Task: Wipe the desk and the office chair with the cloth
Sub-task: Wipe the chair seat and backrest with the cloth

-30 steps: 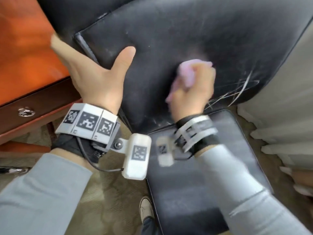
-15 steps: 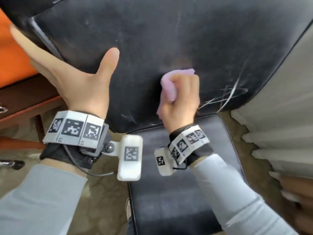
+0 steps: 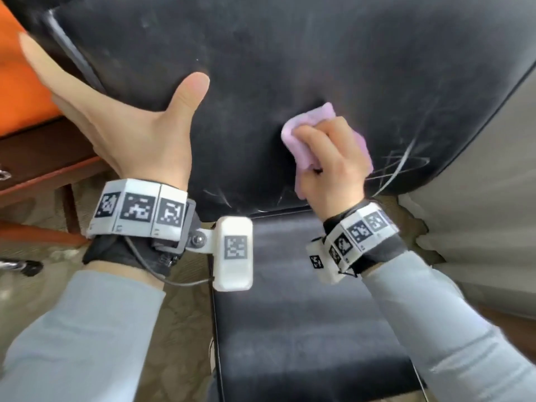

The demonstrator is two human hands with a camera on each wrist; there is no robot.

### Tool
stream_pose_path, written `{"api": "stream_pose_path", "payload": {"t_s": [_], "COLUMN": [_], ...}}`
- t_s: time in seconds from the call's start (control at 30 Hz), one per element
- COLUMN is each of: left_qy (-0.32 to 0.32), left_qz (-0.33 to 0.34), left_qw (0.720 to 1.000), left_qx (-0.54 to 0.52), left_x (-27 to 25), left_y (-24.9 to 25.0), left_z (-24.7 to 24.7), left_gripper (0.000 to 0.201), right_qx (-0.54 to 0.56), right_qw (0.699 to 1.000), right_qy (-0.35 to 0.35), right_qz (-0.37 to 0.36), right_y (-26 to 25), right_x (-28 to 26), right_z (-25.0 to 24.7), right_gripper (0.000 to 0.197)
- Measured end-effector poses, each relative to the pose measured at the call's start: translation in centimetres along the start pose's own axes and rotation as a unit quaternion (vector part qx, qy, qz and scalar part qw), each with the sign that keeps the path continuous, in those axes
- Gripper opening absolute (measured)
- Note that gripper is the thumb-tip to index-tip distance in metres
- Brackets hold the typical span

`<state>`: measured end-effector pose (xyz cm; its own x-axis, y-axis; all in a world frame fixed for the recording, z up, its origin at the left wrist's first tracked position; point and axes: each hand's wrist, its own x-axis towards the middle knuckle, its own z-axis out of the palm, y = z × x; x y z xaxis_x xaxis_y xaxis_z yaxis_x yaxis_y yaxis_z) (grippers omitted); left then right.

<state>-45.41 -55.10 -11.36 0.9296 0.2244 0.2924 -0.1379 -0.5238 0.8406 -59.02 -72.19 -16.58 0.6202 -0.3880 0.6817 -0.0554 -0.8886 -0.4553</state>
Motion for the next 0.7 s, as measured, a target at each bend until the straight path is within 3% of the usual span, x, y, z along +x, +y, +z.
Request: {"api": "stream_pose_path", "payload": {"t_s": [0.07, 0.13, 0.2, 0.3, 0.33, 0.4, 0.47, 0.53, 0.57, 0.63, 0.7], "left_qy": [-0.004, -0.014, -0.023, -0.016, -0.013, -0.014, -0.023, -0.029, -0.028, -0.03, -0.024], "left_qz": [-0.001, -0.01, -0.01, 0.005, 0.004, 0.0, 0.001, 0.008, 0.011, 0.015, 0.013], "left_qw": [1.0, 1.0, 1.0, 1.0, 1.0, 1.0, 1.0, 1.0, 1.0, 0.999, 1.0], "left_qx": [0.009, 0.013, 0.013, 0.005, -0.001, 0.0, 0.007, 0.006, 0.004, 0.001, 0.001], "left_x": [-0.2, -0.5, -0.6, -0.4, -0.2, 0.1, -0.1, -0.5, -0.6, -0.8, -0.8], "left_y": [-0.1, -0.1, 0.0, 0.0, 0.0, -0.1, 0.0, 0.3, 0.3, 0.4, 0.2], "left_z": [-0.4, -0.8, -0.8, -0.5, -0.4, -0.4, -0.4, -0.7, -0.8, -0.8, -0.7], "left_gripper": [0.146, 0.149, 0.151, 0.148, 0.147, 0.145, 0.143, 0.14, 0.14, 0.14, 0.14], "right_qx": [0.0, 0.012, 0.022, 0.032, 0.031, 0.045, 0.042, -0.002, -0.016, -0.018, 0.006], "right_qw": [0.996, 0.994, 0.998, 0.994, 0.992, 0.992, 0.98, 0.968, 0.969, 0.984, 0.996], "right_qy": [-0.091, -0.103, -0.057, 0.106, 0.124, 0.073, -0.057, -0.142, -0.147, -0.1, 0.039], "right_qz": [0.025, 0.038, 0.031, 0.003, 0.016, 0.094, 0.186, 0.209, 0.2, 0.149, 0.078], "right_y": [0.9, 0.8, -0.6, -2.8, -3.2, -2.6, -0.8, 0.5, 0.5, -0.5, -2.1], "right_x": [-3.6, -3.6, 0.0, 6.2, 6.4, 3.0, -2.2, -5.0, -4.8, -2.2, 2.2], "right_z": [0.4, -0.2, -1.2, -1.9, -1.5, 0.1, 1.1, 1.2, 0.9, -0.3, -1.6], "right_gripper": [0.017, 0.021, 0.026, 0.024, 0.023, 0.024, 0.022, 0.017, 0.019, 0.027, 0.026]}}
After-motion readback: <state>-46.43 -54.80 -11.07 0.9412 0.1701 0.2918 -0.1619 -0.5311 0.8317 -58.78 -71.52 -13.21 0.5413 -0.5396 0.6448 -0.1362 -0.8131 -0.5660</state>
